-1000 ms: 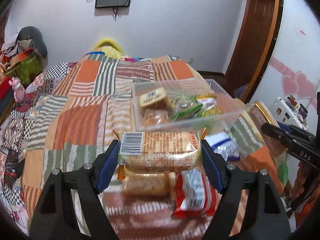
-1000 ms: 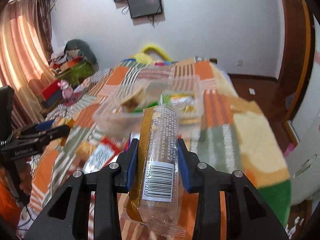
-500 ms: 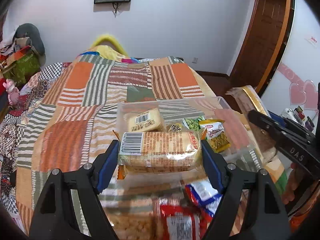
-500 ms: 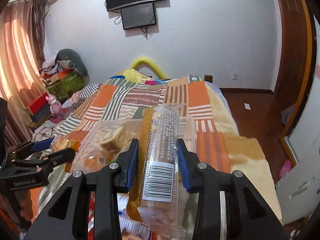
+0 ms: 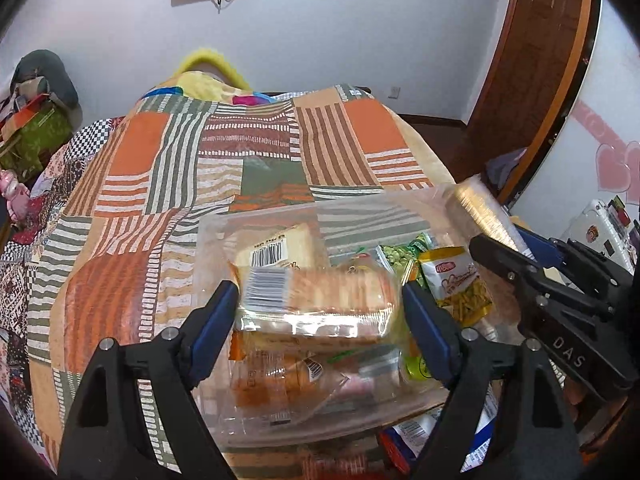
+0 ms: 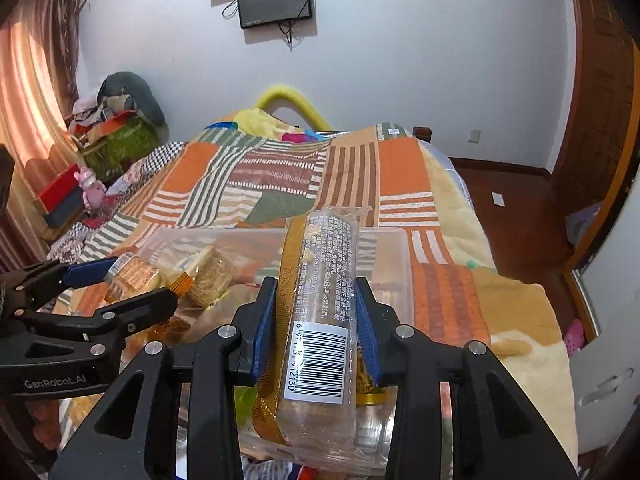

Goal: Organize snacks
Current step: 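Lower the cake pack into the box with the left tool while the right tool lowers the tube in, then grasp the clear pastry tray with the left tool while the right tool grasps the blue-white bag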

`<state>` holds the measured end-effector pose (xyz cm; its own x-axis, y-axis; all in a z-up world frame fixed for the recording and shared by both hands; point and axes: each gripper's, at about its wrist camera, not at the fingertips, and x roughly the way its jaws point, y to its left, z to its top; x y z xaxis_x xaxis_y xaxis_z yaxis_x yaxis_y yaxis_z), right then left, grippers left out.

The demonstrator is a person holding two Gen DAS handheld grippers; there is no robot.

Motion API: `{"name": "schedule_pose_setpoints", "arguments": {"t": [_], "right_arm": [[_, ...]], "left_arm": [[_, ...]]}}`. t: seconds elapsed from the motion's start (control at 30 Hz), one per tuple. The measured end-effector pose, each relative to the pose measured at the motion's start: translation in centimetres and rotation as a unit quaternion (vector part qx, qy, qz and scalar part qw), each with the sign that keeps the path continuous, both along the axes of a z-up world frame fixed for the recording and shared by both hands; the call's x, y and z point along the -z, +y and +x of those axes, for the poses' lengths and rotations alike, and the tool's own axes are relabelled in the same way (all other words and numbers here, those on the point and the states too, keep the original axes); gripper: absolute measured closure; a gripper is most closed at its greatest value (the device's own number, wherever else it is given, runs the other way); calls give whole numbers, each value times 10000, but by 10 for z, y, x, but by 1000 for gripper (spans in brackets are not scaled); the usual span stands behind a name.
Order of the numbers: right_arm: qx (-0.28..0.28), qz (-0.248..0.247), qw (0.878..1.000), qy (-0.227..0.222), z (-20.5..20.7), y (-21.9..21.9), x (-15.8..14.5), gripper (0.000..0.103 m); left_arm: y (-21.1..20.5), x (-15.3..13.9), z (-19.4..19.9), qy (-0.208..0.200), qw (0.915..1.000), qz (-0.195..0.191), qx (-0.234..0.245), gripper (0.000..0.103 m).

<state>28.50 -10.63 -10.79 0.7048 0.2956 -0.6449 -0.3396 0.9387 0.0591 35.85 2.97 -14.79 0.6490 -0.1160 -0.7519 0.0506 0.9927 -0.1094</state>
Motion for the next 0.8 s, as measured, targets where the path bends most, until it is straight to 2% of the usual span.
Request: {"name": "schedule_pose_setpoints", "arguments": {"t": [0.17, 0.3, 0.4, 0.57, 0.73, 0.8], "right_arm": [[-4, -83, 10000, 25, -2, -4, -3, 68], [-50, 66, 10000, 47, -9, -11, -13, 68], [-82, -7, 10000, -41, -20, -13, -21, 65], [-183, 4, 9997, -164, -42, -15, -28, 45], [-256, 43, 9995, -186, -64, -15, -28, 24], [-256, 49, 9995, -202, -72, -14, -25, 20]], "left_arm": [[3, -6, -10, -106, 9999, -50, 55, 17], [5, -20, -27, -251, 9996, 21, 149, 16], [9, -30, -42, -371, 9991, 72, 206, 14], [20, -41, -72, -457, 9984, 160, 297, 6], [37, -31, -99, -294, 9991, 217, 226, 3], [42, -24, -109, -232, 9992, 272, 203, 2]]}}
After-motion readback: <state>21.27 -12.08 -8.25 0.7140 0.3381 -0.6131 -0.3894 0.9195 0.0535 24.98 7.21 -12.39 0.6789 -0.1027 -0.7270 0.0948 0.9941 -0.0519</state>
